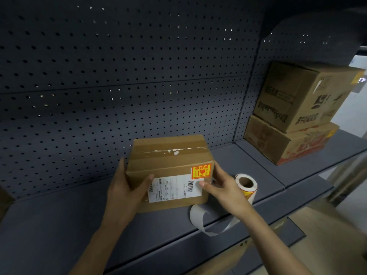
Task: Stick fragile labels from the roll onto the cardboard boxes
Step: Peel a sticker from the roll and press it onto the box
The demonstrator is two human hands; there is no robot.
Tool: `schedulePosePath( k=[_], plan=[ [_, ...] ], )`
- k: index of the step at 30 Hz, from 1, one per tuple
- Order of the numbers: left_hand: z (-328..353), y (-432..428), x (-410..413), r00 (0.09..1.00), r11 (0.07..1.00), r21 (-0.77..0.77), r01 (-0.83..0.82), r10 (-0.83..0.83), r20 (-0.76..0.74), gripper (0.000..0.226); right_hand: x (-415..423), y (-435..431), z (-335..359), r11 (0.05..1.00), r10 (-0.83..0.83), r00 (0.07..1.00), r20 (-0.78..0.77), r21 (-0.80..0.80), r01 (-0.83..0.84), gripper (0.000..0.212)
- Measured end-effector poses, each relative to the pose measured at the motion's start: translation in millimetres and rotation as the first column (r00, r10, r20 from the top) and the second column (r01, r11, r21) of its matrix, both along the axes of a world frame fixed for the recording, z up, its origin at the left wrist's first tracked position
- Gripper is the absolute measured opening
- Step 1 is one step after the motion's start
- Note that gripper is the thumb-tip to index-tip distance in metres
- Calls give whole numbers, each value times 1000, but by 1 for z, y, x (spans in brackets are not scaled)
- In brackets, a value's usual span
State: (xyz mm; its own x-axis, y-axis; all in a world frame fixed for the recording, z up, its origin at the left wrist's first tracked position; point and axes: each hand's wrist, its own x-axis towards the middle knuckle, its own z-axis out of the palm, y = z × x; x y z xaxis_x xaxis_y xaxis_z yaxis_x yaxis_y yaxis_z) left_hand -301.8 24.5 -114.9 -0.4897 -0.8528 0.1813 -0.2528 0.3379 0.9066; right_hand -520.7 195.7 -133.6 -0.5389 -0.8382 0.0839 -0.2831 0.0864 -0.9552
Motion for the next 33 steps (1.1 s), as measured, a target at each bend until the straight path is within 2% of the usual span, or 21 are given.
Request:
schedulePosePath(
  k=[2,6,11,17,21,25,30,33],
  plan=[
    [-13,2,1,998,993,108,54,-51,-24,73,6,-3,-1,1000,13,1000,-2,-6,-13,49],
    [-20,2,-1,995,987,146,71,-60,-80,56,14,-7,-2,995,-92,994,-65,-42,89,33],
    [14,9,-12,969,991,82,102,-81,-235,54,23,2,33,949,-240,968,-75,-230,218,27],
    [54,48,-68,891,958,70,280,-232,-391,32,10,63,75,832,-439,895,-76,-411,373,32],
    [56,95,-114,818,875,92,475,-400,-415,32,3,130,75,733,-609,791,-57,-421,534,31],
    [47,156,-156,723,752,111,650,-565,-398,28,6,208,66,612,-768,635,-83,-387,690,28],
    [32,232,-206,603,594,149,791,-713,-358,33,8,298,51,458,-883,463,-73,-341,821,29],
    [25,278,-239,535,504,181,844,-777,-331,38,3,346,41,388,-918,394,-44,-310,868,33]
  ],
)
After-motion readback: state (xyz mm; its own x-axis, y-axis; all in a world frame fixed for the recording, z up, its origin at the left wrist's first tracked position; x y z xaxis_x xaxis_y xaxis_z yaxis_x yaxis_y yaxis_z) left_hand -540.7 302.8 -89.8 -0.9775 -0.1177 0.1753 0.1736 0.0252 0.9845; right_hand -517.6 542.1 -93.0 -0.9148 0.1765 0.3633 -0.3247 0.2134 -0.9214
